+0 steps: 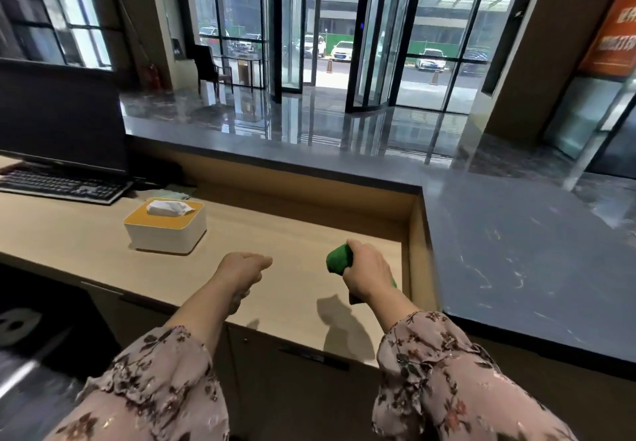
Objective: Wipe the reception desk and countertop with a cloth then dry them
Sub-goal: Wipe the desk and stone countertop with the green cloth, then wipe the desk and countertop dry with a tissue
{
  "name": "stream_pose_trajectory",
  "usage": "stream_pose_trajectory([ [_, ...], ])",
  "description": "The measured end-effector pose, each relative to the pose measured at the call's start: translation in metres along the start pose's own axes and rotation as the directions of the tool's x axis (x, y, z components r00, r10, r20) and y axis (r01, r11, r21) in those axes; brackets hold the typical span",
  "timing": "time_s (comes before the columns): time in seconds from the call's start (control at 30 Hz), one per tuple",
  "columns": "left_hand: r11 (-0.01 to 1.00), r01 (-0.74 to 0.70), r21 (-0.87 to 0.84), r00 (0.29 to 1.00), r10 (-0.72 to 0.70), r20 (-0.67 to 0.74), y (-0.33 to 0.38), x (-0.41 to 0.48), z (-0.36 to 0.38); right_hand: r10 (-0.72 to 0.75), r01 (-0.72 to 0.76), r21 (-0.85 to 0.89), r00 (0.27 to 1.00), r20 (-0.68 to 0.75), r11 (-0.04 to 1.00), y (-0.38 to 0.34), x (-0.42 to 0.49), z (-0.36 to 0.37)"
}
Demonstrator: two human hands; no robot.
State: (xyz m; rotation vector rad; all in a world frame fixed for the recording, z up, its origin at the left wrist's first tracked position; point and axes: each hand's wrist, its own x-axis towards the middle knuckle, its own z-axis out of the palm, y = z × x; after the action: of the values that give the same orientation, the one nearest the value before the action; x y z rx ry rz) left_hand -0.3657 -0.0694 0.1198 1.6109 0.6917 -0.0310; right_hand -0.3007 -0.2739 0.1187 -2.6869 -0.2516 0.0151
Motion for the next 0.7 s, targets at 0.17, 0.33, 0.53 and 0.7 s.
stream_pose_trajectory([
  [0.17, 1.000, 0.004, -0.004, 1.000, -0.004, 0.027, 0.013, 0.048, 0.016, 0.071, -0.072, 0.032, 0.997, 0.042, 0.997, 0.002, 0.070, 0.029],
  [0.33, 1.000, 0.009, 0.012, 0.998, -0.009, 0.057, 0.028, 0.107, 0.038, 0.138, -0.139, 0.017, 0.989, 0.054, 0.990, 0.007, 0.148, 0.051],
  [0.53, 0.998, 0.049, 0.039, 0.991, -0.054, 0.123, 0.050, 0.190, 0.064, 0.181, -0.178, -0.054, 0.982, 0.056, 0.982, 0.022, 0.246, 0.073],
  [0.7, 0.995, 0.063, 0.074, 0.987, -0.073, 0.145, 0.058, 0.245, 0.079, 0.150, -0.135, -0.199, 0.987, 0.062, 0.971, 0.032, 0.313, 0.086],
])
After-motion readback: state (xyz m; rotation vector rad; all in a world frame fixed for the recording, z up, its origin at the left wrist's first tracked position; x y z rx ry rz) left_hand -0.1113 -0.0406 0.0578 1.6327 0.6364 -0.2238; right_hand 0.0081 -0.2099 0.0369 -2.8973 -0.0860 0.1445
